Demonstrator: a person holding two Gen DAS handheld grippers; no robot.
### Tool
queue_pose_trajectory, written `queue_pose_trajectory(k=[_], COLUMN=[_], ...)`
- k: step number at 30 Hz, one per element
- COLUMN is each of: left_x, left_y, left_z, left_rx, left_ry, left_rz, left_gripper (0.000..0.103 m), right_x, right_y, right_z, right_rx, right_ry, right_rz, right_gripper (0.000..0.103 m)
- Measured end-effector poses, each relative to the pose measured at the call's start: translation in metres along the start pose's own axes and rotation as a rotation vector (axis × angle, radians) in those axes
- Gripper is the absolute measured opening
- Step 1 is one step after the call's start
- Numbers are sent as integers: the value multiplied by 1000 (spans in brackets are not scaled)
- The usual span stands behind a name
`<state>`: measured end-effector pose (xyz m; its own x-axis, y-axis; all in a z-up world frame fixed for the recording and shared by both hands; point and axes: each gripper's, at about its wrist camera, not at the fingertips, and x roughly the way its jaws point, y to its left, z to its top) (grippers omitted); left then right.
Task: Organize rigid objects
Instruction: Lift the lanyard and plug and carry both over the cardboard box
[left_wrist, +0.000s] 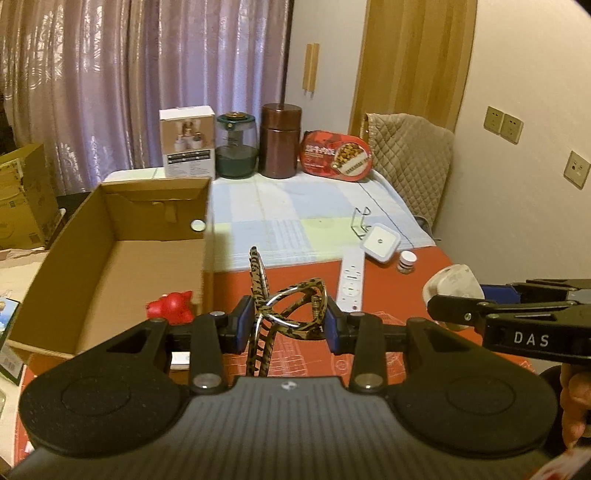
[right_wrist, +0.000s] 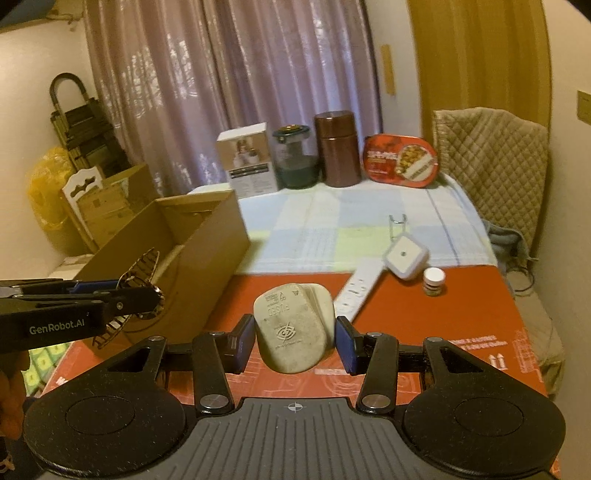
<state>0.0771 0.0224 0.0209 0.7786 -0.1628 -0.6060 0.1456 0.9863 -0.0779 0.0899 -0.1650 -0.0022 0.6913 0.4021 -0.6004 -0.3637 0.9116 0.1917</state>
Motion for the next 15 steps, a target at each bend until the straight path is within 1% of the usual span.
queue_pose_trajectory(k=[5,9,13,15], left_x=[-8,-12,-14,-13], left_y=[25,52,85,101], left_z=[5,12,22,26], left_rx=[4,0,-1,13], left_ry=[-7,-7,1,4], left_rz=[26,56,82,108], left_gripper=[34,34,34,34], right_x=[14,29,46,57], right_y=[19,42,66,78], right_z=[4,10,22,30], right_rx=[-11,-49,-68,-83], right_ry=[18,31,40,45], right_rz=[44,88,148,175], right_gripper=[43,43,43,43])
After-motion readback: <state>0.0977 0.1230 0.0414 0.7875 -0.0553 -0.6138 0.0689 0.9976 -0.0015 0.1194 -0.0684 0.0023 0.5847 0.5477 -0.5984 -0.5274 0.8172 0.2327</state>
